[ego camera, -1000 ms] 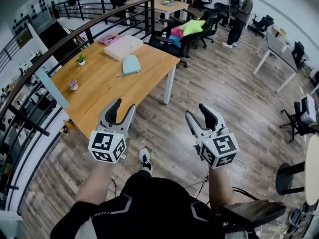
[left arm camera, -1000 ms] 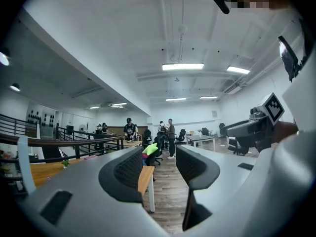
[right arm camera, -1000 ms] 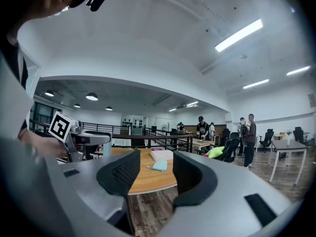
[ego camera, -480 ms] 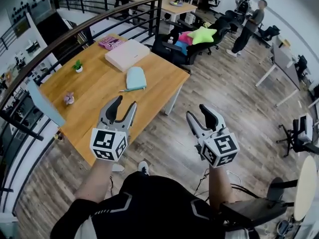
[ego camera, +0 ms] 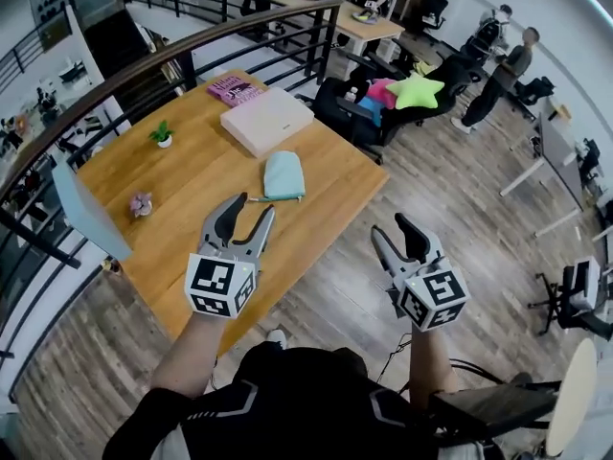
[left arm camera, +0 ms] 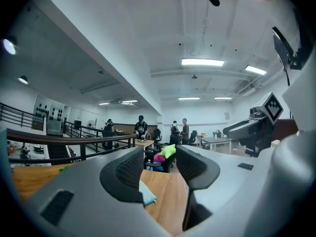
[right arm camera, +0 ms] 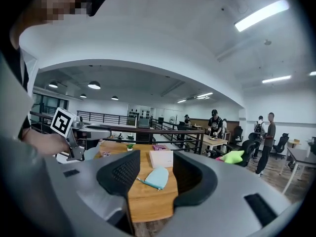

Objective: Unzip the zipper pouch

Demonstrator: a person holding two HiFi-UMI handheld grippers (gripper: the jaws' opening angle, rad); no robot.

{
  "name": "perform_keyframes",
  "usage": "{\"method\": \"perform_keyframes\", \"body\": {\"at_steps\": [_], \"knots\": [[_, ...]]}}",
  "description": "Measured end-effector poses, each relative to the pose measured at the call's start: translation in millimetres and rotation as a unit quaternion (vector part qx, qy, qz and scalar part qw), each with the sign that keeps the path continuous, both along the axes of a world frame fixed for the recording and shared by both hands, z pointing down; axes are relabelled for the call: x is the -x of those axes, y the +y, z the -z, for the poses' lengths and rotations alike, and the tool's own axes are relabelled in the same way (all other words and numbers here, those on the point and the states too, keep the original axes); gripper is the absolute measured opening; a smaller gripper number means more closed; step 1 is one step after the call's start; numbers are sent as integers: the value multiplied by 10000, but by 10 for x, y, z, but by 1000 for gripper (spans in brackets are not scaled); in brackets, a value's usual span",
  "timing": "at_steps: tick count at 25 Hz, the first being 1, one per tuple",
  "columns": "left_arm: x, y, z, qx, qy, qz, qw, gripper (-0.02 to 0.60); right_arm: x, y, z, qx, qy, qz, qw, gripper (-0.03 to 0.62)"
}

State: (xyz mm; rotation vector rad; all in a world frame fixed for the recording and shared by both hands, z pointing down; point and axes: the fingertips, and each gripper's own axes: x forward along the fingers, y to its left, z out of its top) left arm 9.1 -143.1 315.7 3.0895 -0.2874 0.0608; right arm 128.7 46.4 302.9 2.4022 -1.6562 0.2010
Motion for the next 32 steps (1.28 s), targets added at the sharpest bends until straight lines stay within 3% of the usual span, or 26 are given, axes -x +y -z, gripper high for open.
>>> {"method": "perform_keyframes", "body": {"at_steps": [7,17,27,32], "knots": [[-30,-344,-129,232,-12,270,9994,218,-271,-562,-57,54,-8,444,9990,216],[-367,-724,-327,-97,-356,1105,9932,219,-958,-1505,-253,-168,-56,1568,9875,215],[-926,-984,-578,392,-685,1947,9777,218,-1557,-2368,-379,-71,-166,3146,9490,212],[-1070,-1059,-721,587,-724,2308,9685,218,-1707,-2665,-621,178,-306,3674,9294,212]]}}
